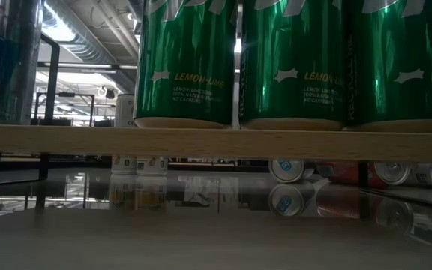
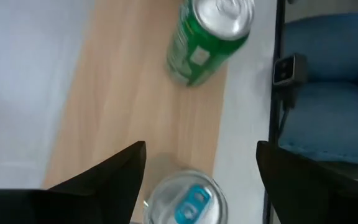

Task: Place canned beverage on shelf
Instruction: Put the blue soda can on the shelf

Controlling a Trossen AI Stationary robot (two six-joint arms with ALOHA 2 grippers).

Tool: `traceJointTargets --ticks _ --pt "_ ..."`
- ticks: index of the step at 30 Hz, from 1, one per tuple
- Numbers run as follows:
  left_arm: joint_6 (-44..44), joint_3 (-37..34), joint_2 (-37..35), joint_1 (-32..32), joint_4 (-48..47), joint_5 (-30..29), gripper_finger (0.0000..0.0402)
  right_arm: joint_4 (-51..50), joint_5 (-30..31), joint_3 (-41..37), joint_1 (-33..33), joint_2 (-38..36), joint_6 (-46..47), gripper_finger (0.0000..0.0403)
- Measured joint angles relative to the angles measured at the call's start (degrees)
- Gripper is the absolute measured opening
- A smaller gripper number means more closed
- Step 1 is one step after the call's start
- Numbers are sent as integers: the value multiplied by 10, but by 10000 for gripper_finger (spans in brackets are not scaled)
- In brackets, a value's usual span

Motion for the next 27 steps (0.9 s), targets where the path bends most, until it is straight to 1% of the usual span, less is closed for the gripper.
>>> traceJointTargets --ticks 5,11,14,17,21,24,27 --pt "30 6 0 25 3 -27 293 0 0 0 0 0 0 381" --pt "101 6 0 56 4 -90 293 0 0 0 0 0 0 381" --pt "122 6 0 72 4 -99 293 0 0 0 0 0 0 381" --pt "122 6 0 92 4 -71 293 0 0 0 0 0 0 381" --pt "125 6 0 122 4 2 293 0 0 0 0 0 0 381" --pt "151 6 0 142 3 51 293 0 0 0 0 0 0 381" --pt "188 6 0 156 -2 75 293 0 0 0 0 0 0 381"
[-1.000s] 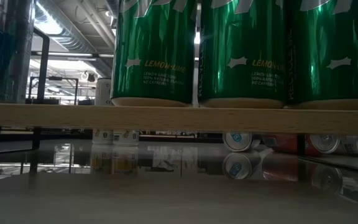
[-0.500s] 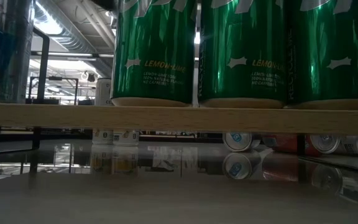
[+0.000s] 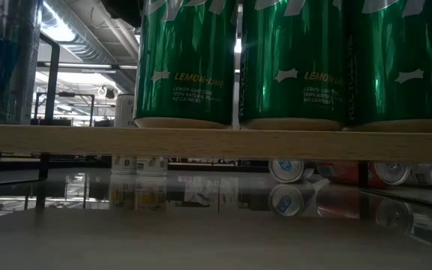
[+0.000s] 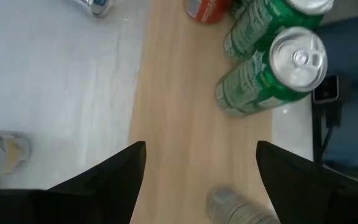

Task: Place canned beverage on shelf
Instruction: Put the blue soda can on the shelf

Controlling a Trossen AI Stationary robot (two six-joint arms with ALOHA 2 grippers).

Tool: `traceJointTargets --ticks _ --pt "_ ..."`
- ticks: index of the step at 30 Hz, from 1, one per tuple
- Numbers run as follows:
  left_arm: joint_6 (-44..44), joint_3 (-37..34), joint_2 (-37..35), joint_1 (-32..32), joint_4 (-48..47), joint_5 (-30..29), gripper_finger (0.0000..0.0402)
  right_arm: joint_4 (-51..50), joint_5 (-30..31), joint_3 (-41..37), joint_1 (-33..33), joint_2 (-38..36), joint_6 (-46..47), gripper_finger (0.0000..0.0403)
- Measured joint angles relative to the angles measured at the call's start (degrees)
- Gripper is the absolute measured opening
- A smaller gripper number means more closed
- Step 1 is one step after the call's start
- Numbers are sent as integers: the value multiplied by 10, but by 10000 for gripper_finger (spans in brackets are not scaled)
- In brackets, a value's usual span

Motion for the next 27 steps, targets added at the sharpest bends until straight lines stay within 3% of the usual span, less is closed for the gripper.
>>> traceJointTargets --ticks 5,16,27 --pt "55 -20 0 13 1 33 293 0 0 0 0 0 0 381" --pt "111 -81 1 16 40 37 293 0 0 0 0 0 1 381" --pt "123 -96 1 12 51 109 293 0 0 0 0 0 2 381"
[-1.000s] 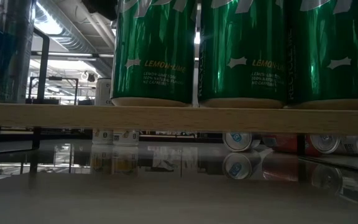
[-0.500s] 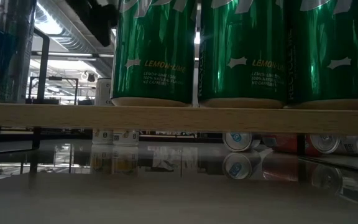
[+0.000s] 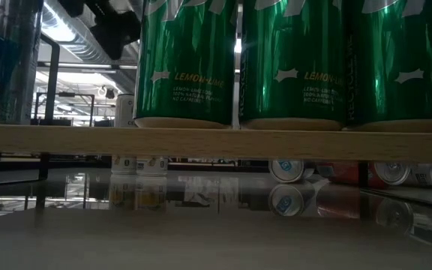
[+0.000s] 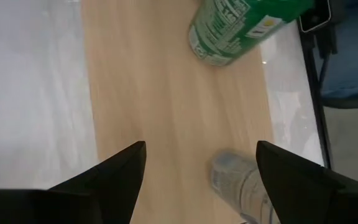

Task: Place canned beverage on shelf
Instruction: Put the blue soda can on the shelf

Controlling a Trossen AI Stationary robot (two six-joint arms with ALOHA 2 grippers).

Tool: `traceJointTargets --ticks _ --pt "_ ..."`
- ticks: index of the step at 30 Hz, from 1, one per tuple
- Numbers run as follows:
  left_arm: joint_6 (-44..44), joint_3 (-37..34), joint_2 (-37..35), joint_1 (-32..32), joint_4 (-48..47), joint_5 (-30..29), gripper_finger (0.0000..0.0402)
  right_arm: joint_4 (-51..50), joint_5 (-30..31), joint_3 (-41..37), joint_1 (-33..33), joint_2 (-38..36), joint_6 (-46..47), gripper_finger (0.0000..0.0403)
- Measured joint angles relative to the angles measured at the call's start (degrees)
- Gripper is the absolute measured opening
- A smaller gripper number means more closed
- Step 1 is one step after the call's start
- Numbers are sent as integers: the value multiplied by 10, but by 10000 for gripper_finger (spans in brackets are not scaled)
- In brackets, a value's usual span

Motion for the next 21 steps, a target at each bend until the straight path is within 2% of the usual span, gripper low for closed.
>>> traceJointTargets --ticks 21 --pt "-34 0 0 -44 -35 2 293 -35 0 0 0 0 0 381"
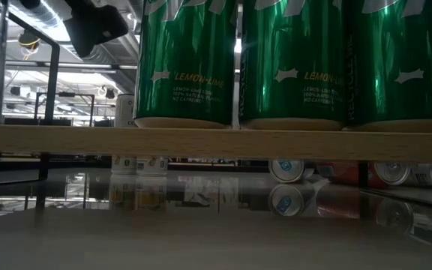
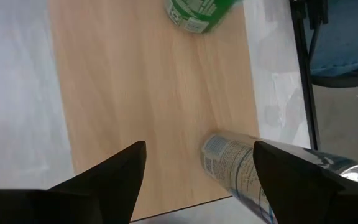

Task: Place canned beverage on shelf
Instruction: Put the blue soda can on the shelf, then put the blue soda can on the shelf aligned with the other blue soda can

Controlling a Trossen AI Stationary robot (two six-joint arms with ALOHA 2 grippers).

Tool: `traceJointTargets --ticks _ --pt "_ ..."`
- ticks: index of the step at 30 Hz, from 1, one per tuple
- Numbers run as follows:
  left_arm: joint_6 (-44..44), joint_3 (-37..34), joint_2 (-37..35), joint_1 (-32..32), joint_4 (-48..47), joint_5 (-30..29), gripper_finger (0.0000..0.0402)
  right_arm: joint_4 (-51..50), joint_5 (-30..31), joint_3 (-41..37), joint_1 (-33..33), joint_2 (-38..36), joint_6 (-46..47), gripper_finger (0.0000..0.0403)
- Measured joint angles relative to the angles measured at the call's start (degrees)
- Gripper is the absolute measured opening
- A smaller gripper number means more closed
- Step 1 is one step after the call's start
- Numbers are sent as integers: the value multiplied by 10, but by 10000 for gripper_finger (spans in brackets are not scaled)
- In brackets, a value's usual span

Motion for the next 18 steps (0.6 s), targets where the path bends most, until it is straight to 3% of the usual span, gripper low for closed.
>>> traceJointTargets --ticks 18 --pt "-53 5 0 -16 -17 -5 293 0 0 0 0 0 0 381"
